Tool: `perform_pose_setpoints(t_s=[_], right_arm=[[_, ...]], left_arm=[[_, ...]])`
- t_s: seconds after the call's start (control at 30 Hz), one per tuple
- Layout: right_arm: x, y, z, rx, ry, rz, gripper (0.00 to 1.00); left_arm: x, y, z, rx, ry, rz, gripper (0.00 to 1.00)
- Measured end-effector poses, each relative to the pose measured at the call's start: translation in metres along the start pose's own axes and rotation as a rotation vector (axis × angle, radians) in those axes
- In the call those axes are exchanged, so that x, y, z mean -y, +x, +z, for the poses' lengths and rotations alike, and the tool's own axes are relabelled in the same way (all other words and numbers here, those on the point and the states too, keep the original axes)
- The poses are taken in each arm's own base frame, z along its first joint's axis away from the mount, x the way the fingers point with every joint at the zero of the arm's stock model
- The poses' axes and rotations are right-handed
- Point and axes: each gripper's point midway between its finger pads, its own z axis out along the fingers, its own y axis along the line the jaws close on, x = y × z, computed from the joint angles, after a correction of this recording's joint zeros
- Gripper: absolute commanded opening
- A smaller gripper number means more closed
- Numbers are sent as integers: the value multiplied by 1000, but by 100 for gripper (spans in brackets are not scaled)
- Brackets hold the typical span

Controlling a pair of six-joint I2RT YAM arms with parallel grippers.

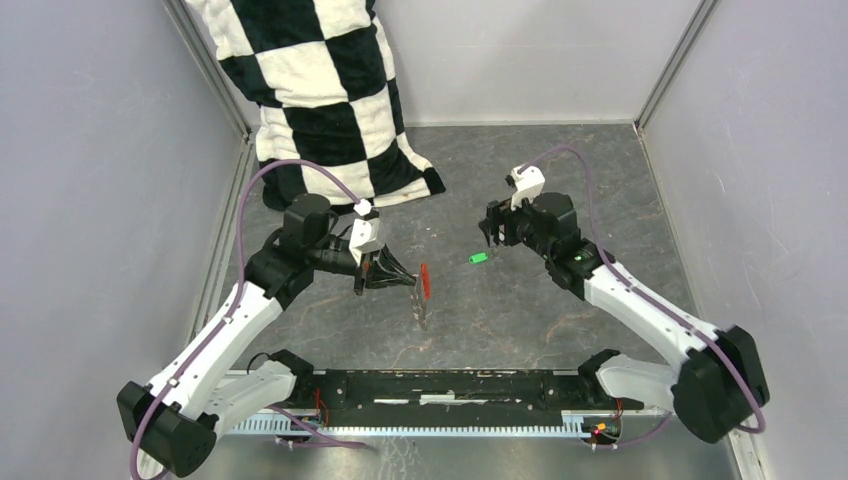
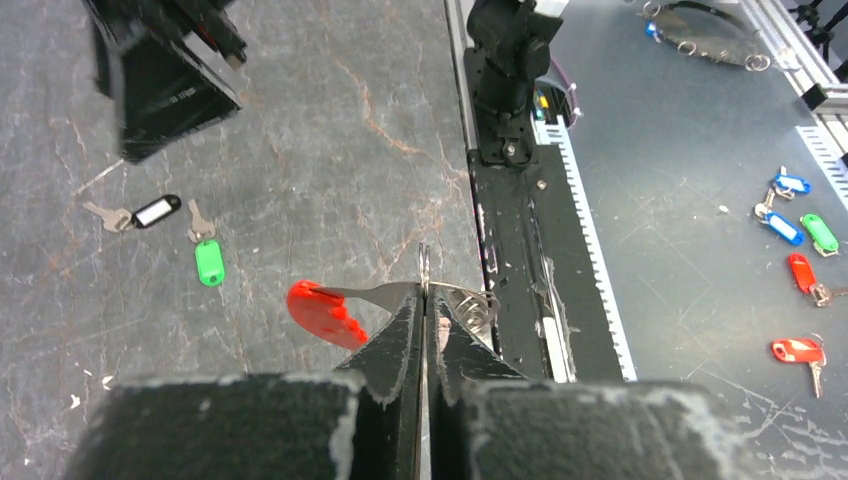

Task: Put the keys on the keyring

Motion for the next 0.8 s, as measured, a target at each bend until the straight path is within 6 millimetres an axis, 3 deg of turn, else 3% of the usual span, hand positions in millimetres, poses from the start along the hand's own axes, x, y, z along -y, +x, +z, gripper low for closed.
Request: perform_pose_setpoints(t_s=[0.1,0.2,0.5,0.63,0.8], right_arm=[[43,71,8,-170,152,34,75],[62,112,11,-282,218,42,73],[86,142,51,-354,271,37,60],[91,151,61,-377,283,26,60],[89,147,66,-357,271,40,64]], left_arm=[[-3,10,1,-26,-1,-13,2],[-3,13,1,-38,-5,-11,2],[0,19,-1,-55,1,-14,2],[1,18,-1,-54,0,-11,2],[2,17,-2,-52,0,-7,2]])
